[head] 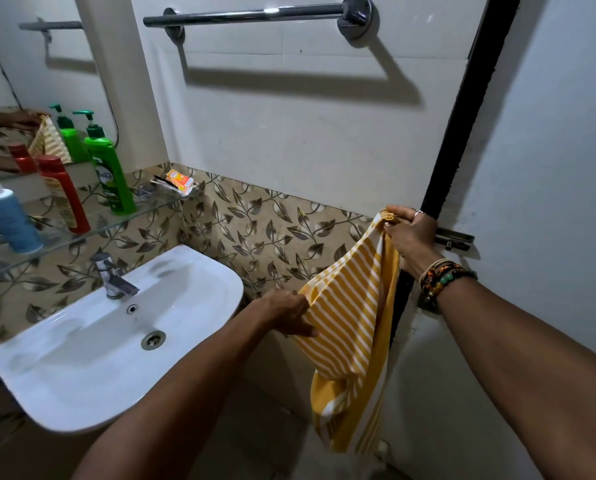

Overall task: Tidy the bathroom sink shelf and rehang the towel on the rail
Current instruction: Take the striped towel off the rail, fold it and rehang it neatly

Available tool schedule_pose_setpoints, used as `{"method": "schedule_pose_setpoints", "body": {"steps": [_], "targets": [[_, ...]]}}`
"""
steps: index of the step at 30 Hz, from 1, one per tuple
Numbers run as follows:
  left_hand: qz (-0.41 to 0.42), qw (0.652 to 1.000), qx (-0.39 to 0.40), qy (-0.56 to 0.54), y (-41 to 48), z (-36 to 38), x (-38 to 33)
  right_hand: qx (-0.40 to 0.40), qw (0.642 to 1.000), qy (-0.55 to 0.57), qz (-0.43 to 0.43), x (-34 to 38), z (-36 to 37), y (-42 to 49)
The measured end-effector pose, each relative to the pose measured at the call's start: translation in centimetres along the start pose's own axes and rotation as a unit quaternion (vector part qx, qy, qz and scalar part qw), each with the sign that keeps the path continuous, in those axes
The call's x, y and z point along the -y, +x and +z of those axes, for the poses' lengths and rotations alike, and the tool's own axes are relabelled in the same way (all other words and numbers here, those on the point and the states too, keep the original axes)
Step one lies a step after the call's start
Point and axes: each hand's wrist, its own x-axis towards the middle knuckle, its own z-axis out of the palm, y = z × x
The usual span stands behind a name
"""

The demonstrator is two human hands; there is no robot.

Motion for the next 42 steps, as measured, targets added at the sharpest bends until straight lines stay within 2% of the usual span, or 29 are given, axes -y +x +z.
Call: {"method": "schedule_pose_setpoints", "body": {"steps": [4, 9, 12, 14, 17, 19, 25, 29, 31, 33, 38, 40, 42], "targets": [[-0.004, 0.996, 0.032, 0.088, -1.5, 1.0, 1.6, -0.04, 0.999, -0.008, -0.004, -0.2, -0.5, 0.1], [-0.073, 0.991, 0.002, 0.112, -2.6, 2.0, 3.5, -0.051, 0.998, -0.038, -0.018, -0.6, -0.1, -0.6], [-0.142, 0.986, -0.074, 0.05, -3.1, 1.5, 4.9, -0.073, 0.996, -0.048, -0.024, -0.6, 0.3, -1.0], [-0.157, 0.979, -0.13, 0.029, -3.5, 0.6, 5.9, -0.087, 0.994, -0.065, -0.029, -0.3, 0.3, -1.1], [-0.145, 0.956, -0.232, 0.103, -4.3, -0.4, 7.7, -0.098, 0.992, -0.077, -0.038, 0.2, -0.2, -1.2], [-0.129, 0.938, -0.282, 0.155, -5.1, -1.2, 8.8, -0.077, 0.989, -0.11, -0.065, 0.4, -0.7, -1.2], [-0.1, 0.88, -0.384, 0.262, -7.3, -6.2, 11.5, -0.012, 0.988, -0.128, -0.082, 0.7, -2.3, -1.0], [-0.082, 0.87, -0.431, 0.223, -8.4, -9.7, 13.3, 0.02, 0.986, -0.129, -0.104, 1.0, -2.8, -1.1], [-0.062, 0.879, -0.448, 0.151, -9.2, -11.2, 13.3, 0.021, 0.987, -0.119, -0.105, 1.5, -2.6, -1.2], [-0.05, 0.873, -0.481, 0.059, -9.9, -12.4, 13.2, 0.009, 0.986, -0.123, -0.114, 2.1, -2.4, -1.3], [-0.111, 0.846, -0.515, -0.089, -11.0, -14.7, 14.1, 0.021, 0.96, -0.187, -0.206, 4.2, -1.9, -1.8], [-0.117, 0.859, -0.492, -0.074, -11.0, -15.2, 14.8, 0.015, 0.953, -0.195, -0.232, 4.9, -1.2, -2.2], [-0.115, 0.873, -0.473, -0.009, -11.2, -15.7, 15.3, -0.006, 0.949, -0.19, -0.251, 5.7, -0.4, -2.7]]}}
